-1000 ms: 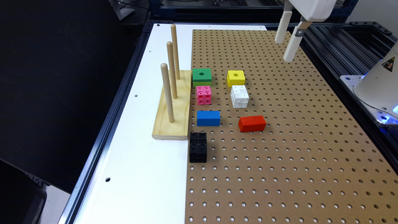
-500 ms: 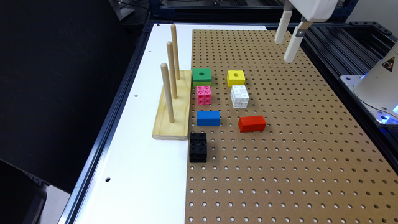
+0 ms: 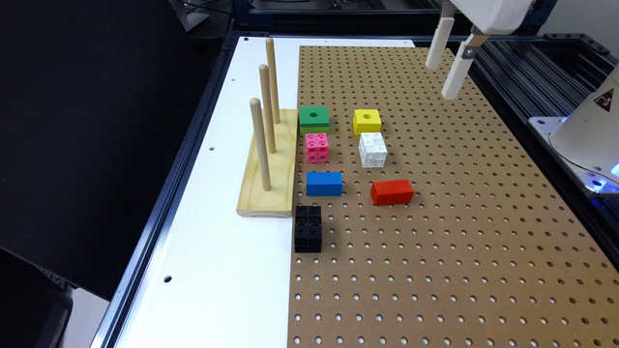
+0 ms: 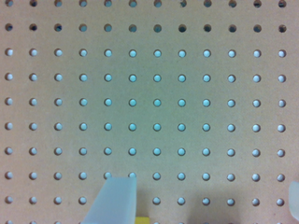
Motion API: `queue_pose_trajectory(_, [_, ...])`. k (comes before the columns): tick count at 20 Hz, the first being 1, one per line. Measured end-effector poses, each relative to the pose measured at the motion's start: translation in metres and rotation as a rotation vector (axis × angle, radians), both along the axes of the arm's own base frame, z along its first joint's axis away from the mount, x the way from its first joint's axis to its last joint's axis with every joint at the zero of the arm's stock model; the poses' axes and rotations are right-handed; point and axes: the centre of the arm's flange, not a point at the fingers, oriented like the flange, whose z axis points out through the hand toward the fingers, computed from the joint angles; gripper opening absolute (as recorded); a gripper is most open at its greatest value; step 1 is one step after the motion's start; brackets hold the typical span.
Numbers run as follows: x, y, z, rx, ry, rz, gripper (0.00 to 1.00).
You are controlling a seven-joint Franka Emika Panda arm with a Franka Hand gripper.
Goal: Pick up narrow blue stick.
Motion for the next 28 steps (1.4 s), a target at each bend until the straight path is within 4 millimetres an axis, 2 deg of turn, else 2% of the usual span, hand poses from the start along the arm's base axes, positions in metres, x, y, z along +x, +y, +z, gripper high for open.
queue_pose_trajectory(7, [0.009,0.006,0.005,0.001,-0.009,0.002,1.0])
queue_pose_trajectory(18, [0.045,0.016,-0.003,0.0,-0.001,0.005,1.0])
queue_pose_trajectory(23, [0.068,0.043,-0.002,-0.002,-0.009,0.002,1.0])
queue_pose_trajectory(28, [0.083,0.049,-0.006,0.0,-0.002,0.002,1.0])
